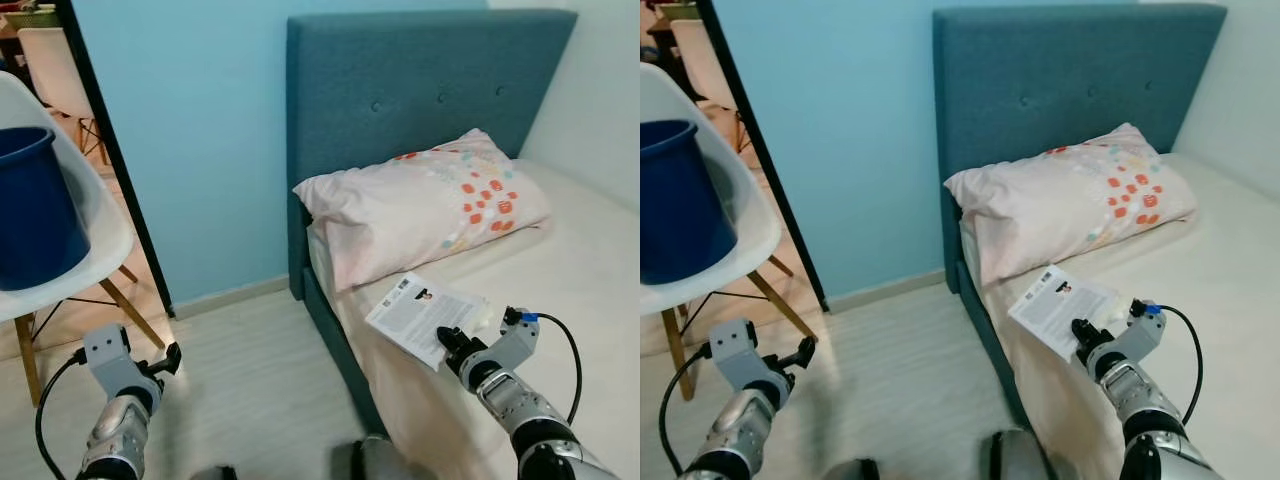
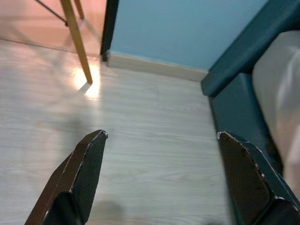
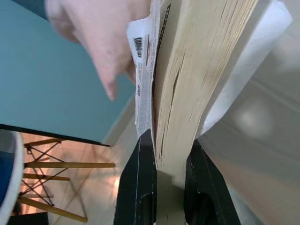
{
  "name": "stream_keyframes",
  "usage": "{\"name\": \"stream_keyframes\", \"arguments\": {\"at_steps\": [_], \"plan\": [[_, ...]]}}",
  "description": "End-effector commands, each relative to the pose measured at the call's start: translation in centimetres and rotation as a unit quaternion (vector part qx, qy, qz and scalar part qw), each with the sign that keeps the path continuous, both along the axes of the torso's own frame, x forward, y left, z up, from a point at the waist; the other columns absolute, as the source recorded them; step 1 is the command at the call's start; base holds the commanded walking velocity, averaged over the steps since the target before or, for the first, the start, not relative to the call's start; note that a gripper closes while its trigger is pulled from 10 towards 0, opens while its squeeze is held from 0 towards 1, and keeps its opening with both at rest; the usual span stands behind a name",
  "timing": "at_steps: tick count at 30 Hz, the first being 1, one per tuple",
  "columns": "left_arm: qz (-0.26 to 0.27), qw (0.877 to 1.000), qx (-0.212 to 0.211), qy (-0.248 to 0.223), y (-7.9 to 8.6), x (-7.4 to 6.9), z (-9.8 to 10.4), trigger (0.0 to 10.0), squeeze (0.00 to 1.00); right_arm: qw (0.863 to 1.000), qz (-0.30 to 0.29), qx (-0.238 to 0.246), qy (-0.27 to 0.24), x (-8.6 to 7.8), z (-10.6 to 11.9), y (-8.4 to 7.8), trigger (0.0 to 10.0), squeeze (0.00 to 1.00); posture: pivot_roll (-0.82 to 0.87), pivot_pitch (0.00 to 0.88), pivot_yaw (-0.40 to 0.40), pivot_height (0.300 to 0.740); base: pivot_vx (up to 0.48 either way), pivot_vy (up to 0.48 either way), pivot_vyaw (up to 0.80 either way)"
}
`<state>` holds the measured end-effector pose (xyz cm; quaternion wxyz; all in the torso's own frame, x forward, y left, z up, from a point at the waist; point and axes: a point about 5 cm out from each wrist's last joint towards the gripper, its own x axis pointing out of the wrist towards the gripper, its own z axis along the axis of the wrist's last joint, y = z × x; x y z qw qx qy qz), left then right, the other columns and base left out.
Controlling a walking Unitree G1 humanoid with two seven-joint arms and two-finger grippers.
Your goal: Clean up the room
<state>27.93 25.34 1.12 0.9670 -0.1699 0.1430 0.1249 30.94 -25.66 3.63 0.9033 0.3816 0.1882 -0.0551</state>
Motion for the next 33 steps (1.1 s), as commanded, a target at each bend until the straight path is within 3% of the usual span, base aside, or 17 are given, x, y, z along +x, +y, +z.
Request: {"name": "stream_keyframes", "arguments": {"at_steps": [1,6,11,15,22,30,31,32,33], "plan": [[-0.001,1.000,0.008,-0.011,0.5,0.2,0.5,10.0,0.00,1.000,-0.017,-0.004,-0.021,0.6,1.1,-0.6,10.0,0.00,-0.06,0.030,-0.036,0.550,0.000,0.000,0.00],[-0.015,1.000,0.023,-0.014,0.9,-0.2,0.6,10.0,0.00,0.999,-0.042,-0.023,0.013,-0.3,0.1,-1.4,10.0,0.00,-0.05,0.074,-0.024,0.541,0.000,0.000,0.00],[-0.017,0.999,0.028,-0.013,1.1,-0.5,0.6,10.0,0.00,0.998,-0.063,-0.022,0.009,-0.2,0.3,-1.7,10.0,0.00,-0.04,0.085,-0.022,0.541,0.000,0.000,0.00],[-0.020,0.999,0.035,-0.012,1.4,-1.0,0.4,10.0,0.00,0.992,-0.126,0.022,-0.010,-0.1,0.4,-2.0,10.0,0.00,-0.03,0.104,-0.018,0.541,0.000,0.000,0.00],[-0.038,0.998,0.049,-0.015,1.5,-1.3,0.6,10.0,0.00,0.980,-0.172,0.090,-0.040,0.3,0.4,-0.7,10.0,0.00,0.00,0.136,-0.004,0.541,0.000,0.000,0.00],[-0.055,0.996,0.066,-0.018,1.8,-1.6,1.0,10.0,0.00,0.984,-0.144,0.097,-0.050,1.4,0.8,1.3,10.0,0.00,0.02,0.151,0.000,0.541,0.000,0.000,0.00],[-0.053,0.996,0.068,-0.019,1.9,-1.7,1.1,10.0,0.00,0.986,-0.131,0.090,-0.051,1.7,1.0,1.6,10.0,0.09,0.02,0.153,-0.002,0.541,0.000,0.000,0.00],[-0.051,0.996,0.068,-0.019,2.1,-1.7,1.1,10.0,0.00,0.989,-0.113,0.078,-0.052,2.1,1.5,1.9,10.0,0.45,0.02,0.153,-0.004,0.541,0.000,0.000,0.00],[-0.051,0.996,0.068,-0.019,2.1,-1.7,1.1,10.0,0.00,0.989,-0.113,0.078,-0.052,2.1,1.5,1.9,10.0,0.45,0.02,0.153,-0.004,0.541,0.000,0.000,0.00]]}}
